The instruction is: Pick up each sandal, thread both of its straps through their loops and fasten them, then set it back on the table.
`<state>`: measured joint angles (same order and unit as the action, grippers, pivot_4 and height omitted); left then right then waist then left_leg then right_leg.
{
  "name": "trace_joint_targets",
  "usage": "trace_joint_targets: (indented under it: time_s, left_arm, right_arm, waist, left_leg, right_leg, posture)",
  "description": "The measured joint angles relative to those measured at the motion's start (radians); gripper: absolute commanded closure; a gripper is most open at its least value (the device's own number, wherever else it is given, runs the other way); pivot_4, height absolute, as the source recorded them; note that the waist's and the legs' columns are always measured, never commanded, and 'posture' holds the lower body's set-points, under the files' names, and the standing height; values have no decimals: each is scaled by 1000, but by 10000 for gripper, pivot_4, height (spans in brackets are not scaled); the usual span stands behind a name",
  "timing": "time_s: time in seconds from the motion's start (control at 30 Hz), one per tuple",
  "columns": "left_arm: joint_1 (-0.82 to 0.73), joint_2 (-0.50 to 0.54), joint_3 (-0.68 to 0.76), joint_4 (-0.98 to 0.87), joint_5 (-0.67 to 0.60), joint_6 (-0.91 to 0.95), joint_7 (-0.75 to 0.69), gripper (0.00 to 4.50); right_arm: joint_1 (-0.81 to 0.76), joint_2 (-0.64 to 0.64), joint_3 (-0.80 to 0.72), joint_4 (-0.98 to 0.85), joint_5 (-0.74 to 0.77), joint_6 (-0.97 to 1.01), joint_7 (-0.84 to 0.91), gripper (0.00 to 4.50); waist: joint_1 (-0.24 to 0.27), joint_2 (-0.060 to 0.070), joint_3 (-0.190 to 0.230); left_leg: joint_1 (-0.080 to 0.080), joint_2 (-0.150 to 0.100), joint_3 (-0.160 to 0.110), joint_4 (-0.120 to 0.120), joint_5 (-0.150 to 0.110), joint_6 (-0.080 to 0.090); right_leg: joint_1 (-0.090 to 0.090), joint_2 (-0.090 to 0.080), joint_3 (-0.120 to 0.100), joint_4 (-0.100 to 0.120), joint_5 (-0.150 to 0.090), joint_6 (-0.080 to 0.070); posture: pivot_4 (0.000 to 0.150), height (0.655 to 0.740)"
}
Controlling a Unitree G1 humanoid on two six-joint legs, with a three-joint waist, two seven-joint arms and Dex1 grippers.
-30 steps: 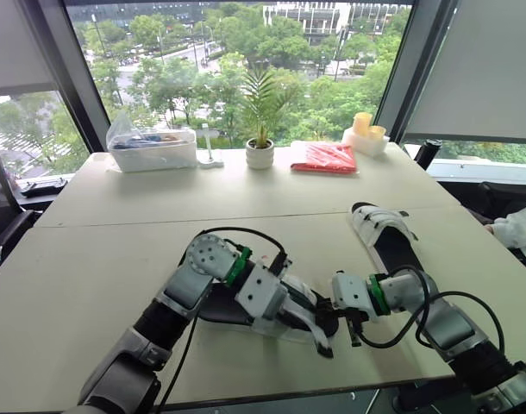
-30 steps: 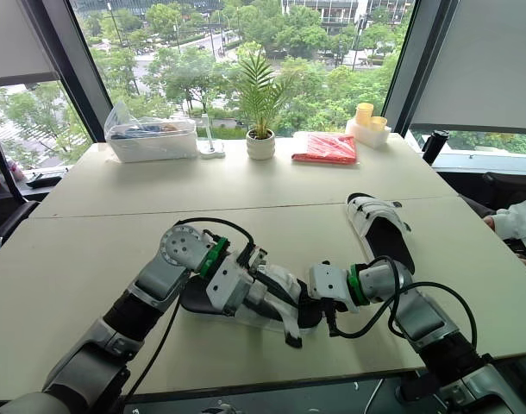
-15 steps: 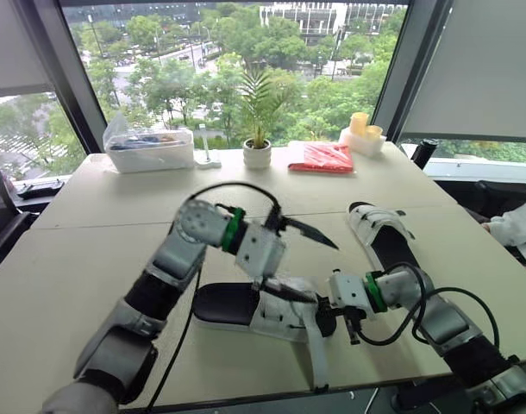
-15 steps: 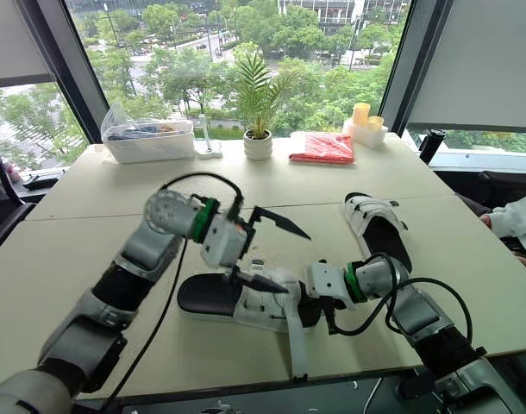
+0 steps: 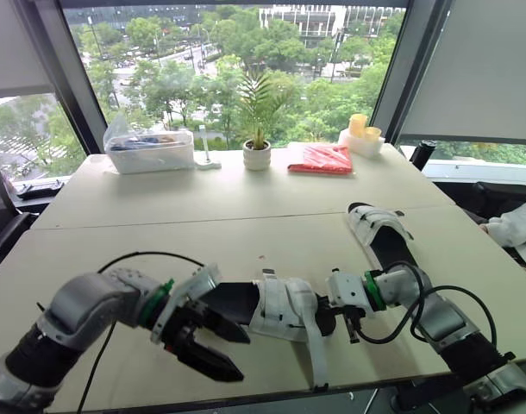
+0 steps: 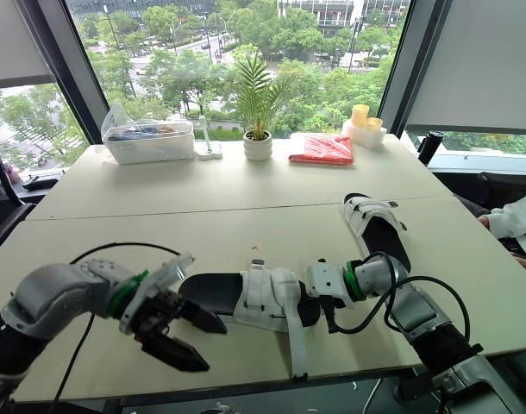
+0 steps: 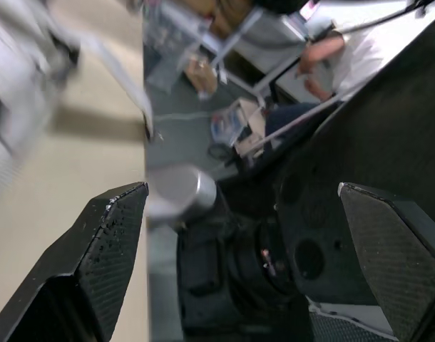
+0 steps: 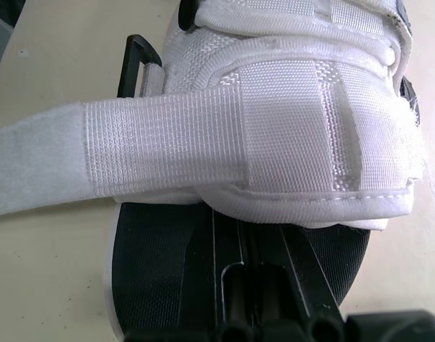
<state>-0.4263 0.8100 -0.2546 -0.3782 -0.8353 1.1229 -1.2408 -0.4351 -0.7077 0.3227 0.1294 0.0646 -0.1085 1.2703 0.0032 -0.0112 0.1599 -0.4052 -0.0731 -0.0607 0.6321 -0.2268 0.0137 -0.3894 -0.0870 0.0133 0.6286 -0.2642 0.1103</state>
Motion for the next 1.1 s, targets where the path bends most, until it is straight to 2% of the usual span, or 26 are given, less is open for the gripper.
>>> trace_joint_targets:
  time_s: [0.07,0.23,0.33,0.43,0.7,0.93,1.03,1.1]
  left_arm:
    - [18,-77,-16,-9,23,21,108,702]
    - [38,-193,-87,-7,102,29,288,702]
    - [42,-284,-109,19,124,29,365,702]
    - [59,-329,-114,32,148,26,421,702]
    - [118,-535,-86,33,136,79,600,702]
    - [186,-657,-83,3,136,98,732,702]
    - [190,-677,-85,3,138,104,764,9798]
    - [191,-700,-82,5,142,105,784,19620]
  right_arm:
    - [6,-4,-5,-7,0,2,1,45000]
    - [27,-6,-20,-40,1,34,-3,45000]
    - [35,-6,-25,-63,1,61,-6,45000]
    - [45,-8,-31,-86,1,81,-8,45000]
    - [86,-37,-56,-129,1,114,-8,45000]
    - [119,-66,-74,-173,3,147,-8,45000]
    - [123,-74,-76,-183,3,156,-8,45000]
    - [126,-78,-77,-186,5,156,-6,45000]
  waist:
    - [7,-1,0]
    - [10,-1,-1]
    - [10,-1,-1]
    - [10,-1,-1]
    - [32,1,-2]
    - [44,1,-2]
    - [51,1,-2]
    - [53,1,-2]
  left_leg:
    - [0,0,0,0,0,0]
    - [-1,0,1,-1,0,0]
    - [-2,0,1,-1,0,0]
    - [-3,0,1,-2,0,0]
    - [-3,-1,1,-1,-1,0]
    - [-3,-2,1,-1,-3,1]
    - [-3,-3,1,0,-3,1]
    - [-3,-3,1,-1,-3,1]
  right_leg:
    - [0,0,0,0,0,-1]
    - [-1,0,0,-1,0,-1]
    - [0,-1,0,-1,0,-1]
    - [-1,-1,0,-1,0,-1]
    - [0,-1,-1,-9,0,-1]
    - [3,-3,-1,-14,0,-1]
    - [3,-3,-1,-14,0,-1]
    - [3,-3,-1,-14,0,-1]
  posture:
    - [1500,7400]
    - [1500,7400]
    - [1500,7400]
    - [1500,7400]
    - [1500,7400]
    - [1500,7400]
    - [1500,7400]
    - [1500,7400]
